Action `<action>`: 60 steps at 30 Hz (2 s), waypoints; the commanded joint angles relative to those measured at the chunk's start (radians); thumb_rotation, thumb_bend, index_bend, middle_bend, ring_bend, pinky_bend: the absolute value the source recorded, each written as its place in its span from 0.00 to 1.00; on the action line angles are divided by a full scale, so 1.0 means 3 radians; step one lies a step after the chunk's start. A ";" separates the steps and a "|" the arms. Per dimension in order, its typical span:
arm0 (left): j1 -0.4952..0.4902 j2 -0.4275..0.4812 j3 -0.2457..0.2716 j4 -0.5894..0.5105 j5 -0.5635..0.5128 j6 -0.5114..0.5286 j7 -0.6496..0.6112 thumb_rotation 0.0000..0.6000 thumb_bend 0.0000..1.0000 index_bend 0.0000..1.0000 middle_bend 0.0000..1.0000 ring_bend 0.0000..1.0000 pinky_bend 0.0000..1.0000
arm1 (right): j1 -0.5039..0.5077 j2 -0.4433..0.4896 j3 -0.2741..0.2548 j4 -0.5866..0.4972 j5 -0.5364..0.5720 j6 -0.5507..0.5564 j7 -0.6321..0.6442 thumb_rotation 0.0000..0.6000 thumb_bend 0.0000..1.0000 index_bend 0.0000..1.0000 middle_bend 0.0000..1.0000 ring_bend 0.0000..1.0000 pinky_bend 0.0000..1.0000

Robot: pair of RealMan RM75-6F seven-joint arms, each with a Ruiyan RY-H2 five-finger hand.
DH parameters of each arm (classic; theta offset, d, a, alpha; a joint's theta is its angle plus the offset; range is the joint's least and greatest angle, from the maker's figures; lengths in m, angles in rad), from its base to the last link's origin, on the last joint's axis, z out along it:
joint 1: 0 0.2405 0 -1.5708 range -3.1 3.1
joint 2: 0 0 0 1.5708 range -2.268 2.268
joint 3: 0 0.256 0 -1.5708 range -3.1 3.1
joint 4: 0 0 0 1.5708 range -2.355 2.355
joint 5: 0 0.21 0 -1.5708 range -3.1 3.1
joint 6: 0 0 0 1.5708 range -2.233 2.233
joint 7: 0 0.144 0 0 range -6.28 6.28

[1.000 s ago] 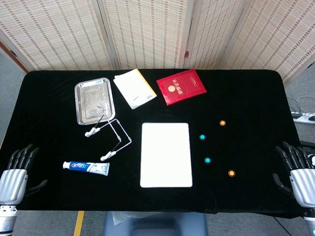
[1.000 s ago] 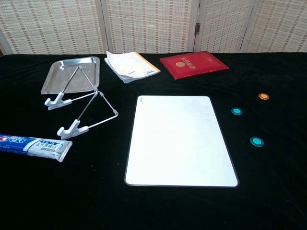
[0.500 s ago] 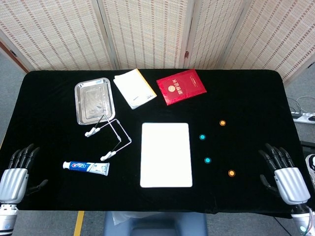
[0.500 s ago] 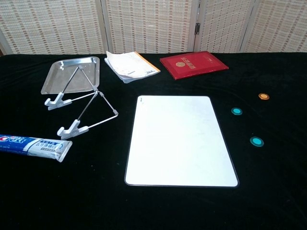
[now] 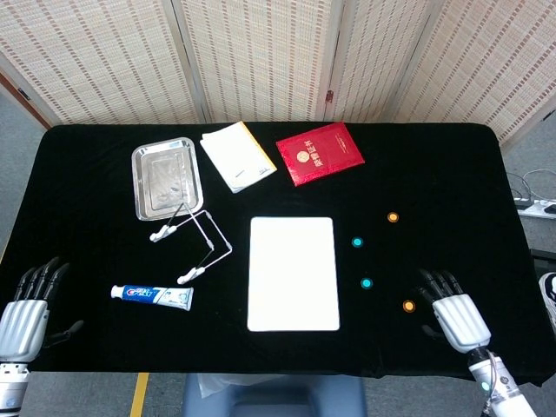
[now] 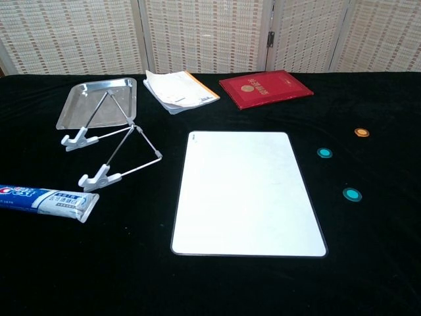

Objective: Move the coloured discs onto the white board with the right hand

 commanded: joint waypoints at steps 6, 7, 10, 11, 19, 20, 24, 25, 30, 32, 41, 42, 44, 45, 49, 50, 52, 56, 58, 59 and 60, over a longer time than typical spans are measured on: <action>0.0004 -0.0008 0.0003 0.0015 -0.0012 -0.0008 -0.0005 1.00 0.20 0.04 0.02 0.07 0.00 | 0.0164 -0.0195 0.0041 0.0304 0.0157 -0.0281 0.0126 1.00 0.25 0.40 0.10 0.03 0.00; 0.0004 -0.0007 0.0004 0.0015 -0.0012 -0.0010 -0.0004 1.00 0.20 0.04 0.02 0.07 0.00 | 0.0176 -0.0209 0.0044 0.0330 0.0169 -0.0301 0.0137 1.00 0.25 0.40 0.10 0.03 0.00; 0.0002 -0.0009 0.0004 0.0012 -0.0014 -0.0015 0.0006 1.00 0.20 0.04 0.02 0.07 0.00 | 0.0217 -0.0248 0.0045 0.0393 0.0200 -0.0374 0.0177 1.00 0.25 0.41 0.10 0.03 0.00; 0.0000 -0.0010 0.0003 0.0011 -0.0013 -0.0016 0.0009 1.00 0.20 0.04 0.02 0.07 0.00 | 0.0234 -0.0264 0.0042 0.0413 0.0208 -0.0402 0.0195 1.00 0.25 0.41 0.10 0.03 0.00; -0.0005 -0.0009 -0.0003 0.0007 -0.0032 -0.0032 0.0017 1.00 0.20 0.04 0.02 0.07 0.00 | 0.0296 -0.0316 0.0034 0.0473 0.0238 -0.0485 0.0237 1.00 0.25 0.42 0.11 0.03 0.00; -0.0005 -0.0009 -0.0003 0.0009 -0.0033 -0.0034 0.0019 1.00 0.20 0.04 0.02 0.07 0.00 | 0.0303 -0.0318 0.0033 0.0472 0.0240 -0.0491 0.0239 1.00 0.25 0.42 0.11 0.03 0.00; -0.0007 -0.0015 -0.0004 0.0016 -0.0044 -0.0045 0.0019 1.00 0.20 0.04 0.02 0.07 0.00 | 0.0343 -0.0305 0.0038 0.0449 0.0277 -0.0549 0.0221 1.00 0.26 0.43 0.12 0.03 0.00; -0.0006 -0.0016 -0.0004 0.0019 -0.0048 -0.0047 0.0016 1.00 0.20 0.04 0.02 0.07 0.00 | 0.0348 -0.0300 0.0038 0.0442 0.0287 -0.0559 0.0217 1.00 0.27 0.44 0.13 0.03 0.00; -0.0003 -0.0025 -0.0005 0.0041 -0.0061 -0.0050 0.0002 1.00 0.20 0.04 0.02 0.07 0.00 | 0.0365 -0.0269 0.0034 0.0399 0.0329 -0.0589 0.0211 1.00 0.30 0.45 0.14 0.03 0.00; -0.0003 -0.0029 -0.0007 0.0049 -0.0063 -0.0052 -0.0003 1.00 0.20 0.04 0.02 0.07 0.00 | 0.0370 -0.0261 0.0028 0.0385 0.0337 -0.0597 0.0208 1.00 0.31 0.45 0.14 0.03 0.00; -0.0006 -0.0048 -0.0007 0.0089 -0.0073 -0.0066 -0.0024 1.00 0.20 0.04 0.02 0.07 0.00 | 0.0405 -0.0239 0.0024 0.0342 0.0417 -0.0675 0.0160 1.00 0.32 0.45 0.14 0.03 0.00; -0.0005 -0.0050 -0.0007 0.0093 -0.0075 -0.0065 -0.0027 1.00 0.20 0.04 0.02 0.07 0.00 | 0.0408 -0.0239 0.0026 0.0340 0.0424 -0.0677 0.0157 1.00 0.33 0.45 0.14 0.02 0.00; -0.0003 -0.0055 -0.0008 0.0105 -0.0080 -0.0067 -0.0036 1.00 0.20 0.04 0.02 0.07 0.00 | 0.0414 -0.0237 0.0029 0.0333 0.0439 -0.0685 0.0151 1.00 0.34 0.46 0.14 0.03 0.00; -0.0003 -0.0058 -0.0008 0.0109 -0.0082 -0.0068 -0.0041 1.00 0.20 0.04 0.02 0.07 0.00 | 0.0418 -0.0235 0.0028 0.0329 0.0443 -0.0691 0.0145 1.00 0.34 0.46 0.15 0.03 0.00; -0.0004 -0.0066 -0.0008 0.0130 -0.0086 -0.0074 -0.0052 1.00 0.20 0.04 0.02 0.07 0.00 | 0.0430 -0.0235 0.0020 0.0314 0.0457 -0.0711 0.0120 1.00 0.37 0.48 0.16 0.03 0.00; -0.0003 -0.0068 -0.0007 0.0134 -0.0086 -0.0074 -0.0055 1.00 0.20 0.04 0.02 0.07 0.00 | 0.0431 -0.0236 0.0018 0.0313 0.0460 -0.0713 0.0118 1.00 0.37 0.48 0.16 0.03 0.00; -0.0002 -0.0074 -0.0009 0.0145 -0.0088 -0.0073 -0.0064 1.00 0.20 0.04 0.02 0.07 0.00 | 0.0433 -0.0237 0.0017 0.0309 0.0469 -0.0715 0.0110 1.00 0.38 0.50 0.16 0.03 0.00; -0.0002 -0.0083 -0.0008 0.0168 -0.0093 -0.0080 -0.0078 1.00 0.20 0.04 0.02 0.07 0.00 | 0.0435 -0.0236 0.0010 0.0298 0.0477 -0.0713 0.0106 1.00 0.40 0.52 0.18 0.03 0.00; -0.0001 -0.0088 -0.0009 0.0175 -0.0096 -0.0080 -0.0085 1.00 0.20 0.04 0.02 0.07 0.00 | 0.0433 -0.0235 0.0009 0.0294 0.0474 -0.0699 0.0108 1.00 0.42 0.54 0.19 0.03 0.00; 0.0000 -0.0090 -0.0008 0.0179 -0.0096 -0.0079 -0.0089 1.00 0.20 0.04 0.02 0.07 0.00 | 0.0432 -0.0234 0.0008 0.0292 0.0472 -0.0692 0.0108 1.00 0.42 0.55 0.19 0.03 0.00; 0.0000 -0.0094 -0.0008 0.0185 -0.0095 -0.0079 -0.0092 1.00 0.20 0.04 0.02 0.07 0.00 | 0.0430 -0.0231 0.0007 0.0286 0.0472 -0.0684 0.0106 1.00 0.42 0.56 0.20 0.03 0.00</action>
